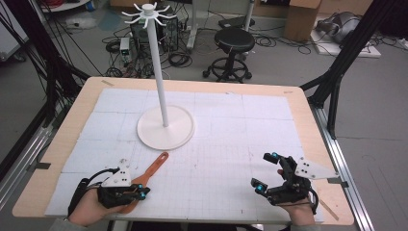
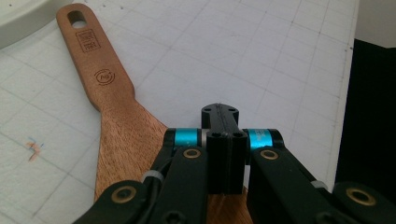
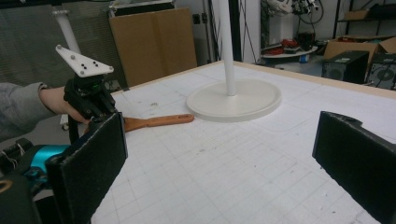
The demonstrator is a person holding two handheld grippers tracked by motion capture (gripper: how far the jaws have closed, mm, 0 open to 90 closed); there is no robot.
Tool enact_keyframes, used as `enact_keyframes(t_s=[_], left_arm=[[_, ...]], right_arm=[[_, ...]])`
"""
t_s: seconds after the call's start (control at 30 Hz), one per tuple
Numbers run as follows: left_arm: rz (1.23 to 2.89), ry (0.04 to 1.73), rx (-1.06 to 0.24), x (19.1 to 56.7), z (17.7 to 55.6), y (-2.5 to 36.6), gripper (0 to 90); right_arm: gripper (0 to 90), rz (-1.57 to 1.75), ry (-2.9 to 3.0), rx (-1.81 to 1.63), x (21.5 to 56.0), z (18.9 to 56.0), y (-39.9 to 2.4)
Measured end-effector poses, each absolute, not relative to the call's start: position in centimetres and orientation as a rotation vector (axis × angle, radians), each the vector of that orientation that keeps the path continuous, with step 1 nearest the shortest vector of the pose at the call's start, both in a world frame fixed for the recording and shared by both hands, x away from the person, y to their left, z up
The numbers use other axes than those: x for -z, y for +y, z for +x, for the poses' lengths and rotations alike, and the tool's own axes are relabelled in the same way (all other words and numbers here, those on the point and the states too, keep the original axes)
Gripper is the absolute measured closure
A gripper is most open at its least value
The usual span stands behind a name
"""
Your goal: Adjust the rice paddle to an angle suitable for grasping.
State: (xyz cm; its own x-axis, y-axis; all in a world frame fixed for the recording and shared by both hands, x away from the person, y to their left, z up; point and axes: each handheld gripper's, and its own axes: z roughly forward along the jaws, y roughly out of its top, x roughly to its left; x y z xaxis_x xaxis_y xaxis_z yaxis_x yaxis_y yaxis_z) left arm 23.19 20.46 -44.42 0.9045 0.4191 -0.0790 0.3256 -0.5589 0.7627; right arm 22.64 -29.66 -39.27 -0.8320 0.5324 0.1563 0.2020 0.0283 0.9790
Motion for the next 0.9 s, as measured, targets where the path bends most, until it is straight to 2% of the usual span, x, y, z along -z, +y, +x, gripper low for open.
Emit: enact_keyframes(t_s=[0.2,0.57,0.9], left_arm=[[2.156,0.53,-0.183,43.8,23.4,20.5,89.5],[2.092,0.713,-0.246,43.7,26.3,21.1,89.6],[2.086,0.765,-0.293,44.3,27.7,21.4,89.6]], right_arm=[[2.1,0.76,2.052,-1.891,39.2,22.7,-29.6],[2.1,0.752,2.063,-1.892,39.4,22.7,-29.4],[2.1,0.761,2.068,-1.892,39.6,22.5,-29.5]])
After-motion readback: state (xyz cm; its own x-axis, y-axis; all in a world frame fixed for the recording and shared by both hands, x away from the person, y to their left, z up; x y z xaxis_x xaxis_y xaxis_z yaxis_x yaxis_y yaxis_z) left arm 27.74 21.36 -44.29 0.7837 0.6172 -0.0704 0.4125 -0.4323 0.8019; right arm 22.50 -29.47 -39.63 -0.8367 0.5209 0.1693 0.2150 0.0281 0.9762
